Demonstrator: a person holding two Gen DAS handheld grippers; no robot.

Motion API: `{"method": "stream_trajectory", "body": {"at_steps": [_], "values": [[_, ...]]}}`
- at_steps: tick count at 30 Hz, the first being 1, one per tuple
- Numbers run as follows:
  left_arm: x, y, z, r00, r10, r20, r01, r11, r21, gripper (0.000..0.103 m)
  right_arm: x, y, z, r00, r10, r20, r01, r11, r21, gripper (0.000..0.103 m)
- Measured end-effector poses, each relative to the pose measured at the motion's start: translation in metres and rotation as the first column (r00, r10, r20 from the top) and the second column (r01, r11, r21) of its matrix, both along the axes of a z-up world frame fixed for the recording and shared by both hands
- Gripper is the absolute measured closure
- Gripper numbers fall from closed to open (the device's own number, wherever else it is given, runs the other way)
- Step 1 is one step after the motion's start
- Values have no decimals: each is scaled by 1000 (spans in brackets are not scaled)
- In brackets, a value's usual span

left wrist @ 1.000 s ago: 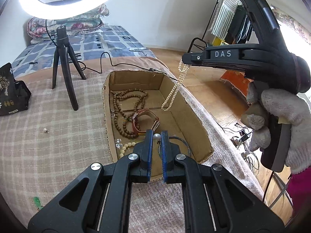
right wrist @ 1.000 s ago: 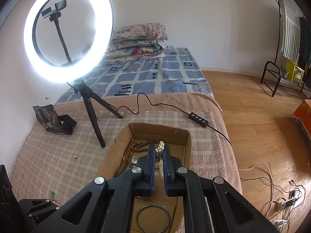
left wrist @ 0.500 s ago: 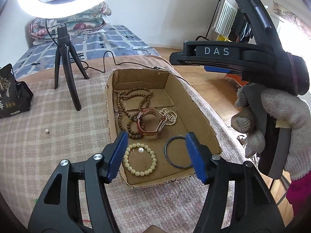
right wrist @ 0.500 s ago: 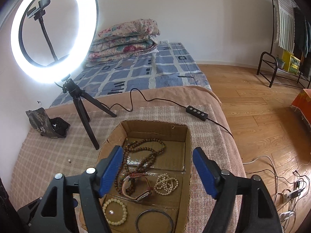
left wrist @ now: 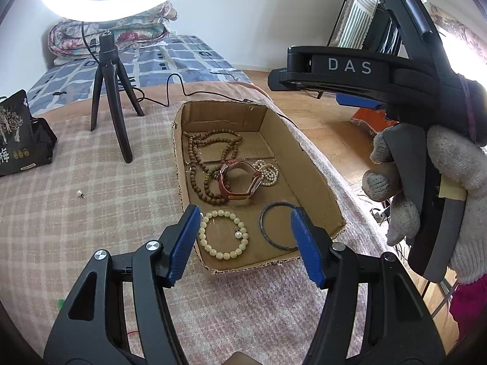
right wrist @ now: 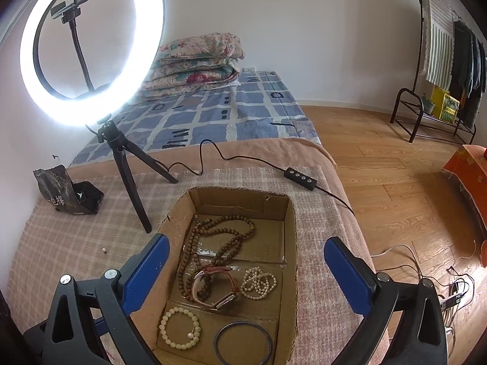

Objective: Organize jewelry
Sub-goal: 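Open both tools to drop the necklace and earring into the box, then move the left tool to the green jade pendant while the right tool approaches the other pearl earring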

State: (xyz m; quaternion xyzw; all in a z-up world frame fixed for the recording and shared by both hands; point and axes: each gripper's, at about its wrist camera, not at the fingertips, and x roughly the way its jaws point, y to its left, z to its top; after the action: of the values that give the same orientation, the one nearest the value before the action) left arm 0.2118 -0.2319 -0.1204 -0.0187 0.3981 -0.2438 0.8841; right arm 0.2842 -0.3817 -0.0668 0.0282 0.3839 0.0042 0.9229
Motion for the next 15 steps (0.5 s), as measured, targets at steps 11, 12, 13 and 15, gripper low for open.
{"method": "stream_trajectory", "body": {"at_steps": [11, 12, 13, 15], "values": [[-22, 23, 22, 999, 27, 36, -28, 1000, 4, 39, -22, 12, 22, 1000, -10, 22, 10, 1000, 16, 0], [-24, 25, 24, 999, 29, 40, -29, 1000, 4, 39, -25, 13, 24, 1000, -12, 25, 12, 1000, 14, 0], [-27, 27, 27, 999, 30, 45, -30, 1000, 4, 39, -27, 14, 26, 1000, -13, 27, 13, 1000, 13, 0], [-31, 33, 32, 998, 34, 54, -34, 999, 4, 39, -33, 17, 31, 999, -13, 30, 13, 1000, 11, 0]]}}
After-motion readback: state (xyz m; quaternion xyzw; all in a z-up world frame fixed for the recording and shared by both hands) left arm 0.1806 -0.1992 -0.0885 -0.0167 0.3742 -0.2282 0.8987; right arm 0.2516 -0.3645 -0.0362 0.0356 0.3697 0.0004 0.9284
